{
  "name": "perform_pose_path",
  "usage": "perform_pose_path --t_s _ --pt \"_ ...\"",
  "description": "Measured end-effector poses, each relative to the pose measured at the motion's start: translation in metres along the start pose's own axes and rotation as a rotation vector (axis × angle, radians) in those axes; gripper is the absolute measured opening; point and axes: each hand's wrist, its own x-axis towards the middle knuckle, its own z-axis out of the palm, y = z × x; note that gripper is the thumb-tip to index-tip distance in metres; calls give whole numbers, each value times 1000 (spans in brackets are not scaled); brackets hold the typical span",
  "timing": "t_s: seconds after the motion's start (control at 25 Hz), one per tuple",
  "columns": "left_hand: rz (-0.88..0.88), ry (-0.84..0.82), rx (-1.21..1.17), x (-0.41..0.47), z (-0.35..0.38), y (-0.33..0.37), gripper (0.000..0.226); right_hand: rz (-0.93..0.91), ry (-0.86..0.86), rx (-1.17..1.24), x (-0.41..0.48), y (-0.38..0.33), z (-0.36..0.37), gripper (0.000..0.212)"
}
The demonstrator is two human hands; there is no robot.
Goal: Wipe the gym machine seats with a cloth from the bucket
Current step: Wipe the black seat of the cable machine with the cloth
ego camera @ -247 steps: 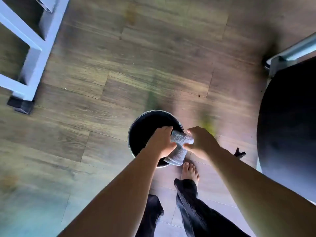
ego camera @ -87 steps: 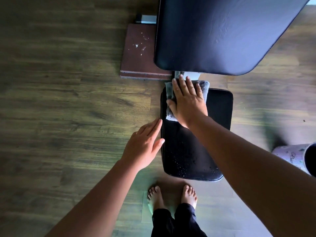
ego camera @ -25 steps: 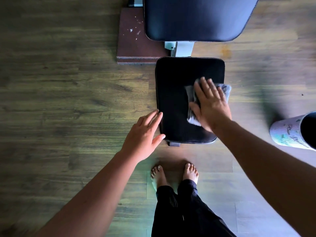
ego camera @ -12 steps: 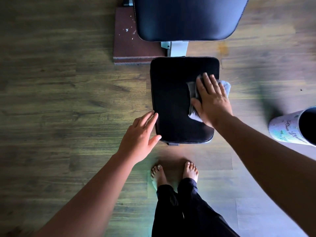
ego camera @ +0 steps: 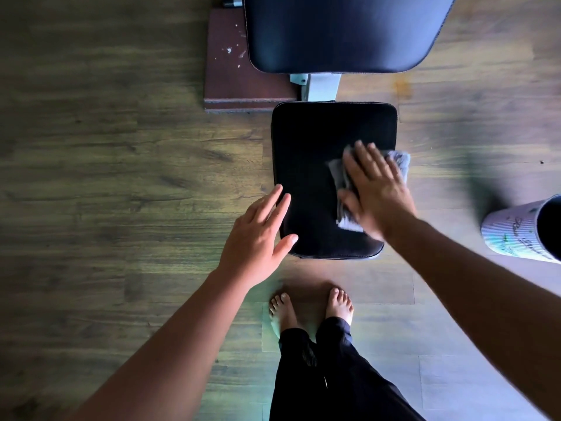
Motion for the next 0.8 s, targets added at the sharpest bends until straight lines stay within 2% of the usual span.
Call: perform_pose_path --t_s 0.08,0.16,0.24,0.32,0.4,0.44,0.56,0.68,0.72,0.8 --pt "-2 6 -7 8 4 7 70 132 35 49 33 -2 -6 73" --pt "-20 4 9 12 7 13 69 173 47 58 32 -23 -3 73" --pt "-41 2 34 14 11 15 69 82 35 21 0 -41 3 72" --pt "-54 7 44 14 13 15 68 -84 -14 -21 -35 -42 7 73" --pt "-59 12 47 12 15 15 68 -203 -59 -51 -37 -23 5 73" --pt "-56 13 47 12 15 15 68 -197 -58 -53 -24 -11 2 73" --pt "-47 11 49 12 16 14 68 19 46 -5 48 7 -10 73" --pt "-53 11 57 13 16 13 68 174 57 67 87 -17 -20 74" --pt "-55 11 55 13 15 14 68 144 52 73 79 -31 -16 73" --pt "-55 12 50 12 15 14 67 -53 21 6 37 -47 -6 72"
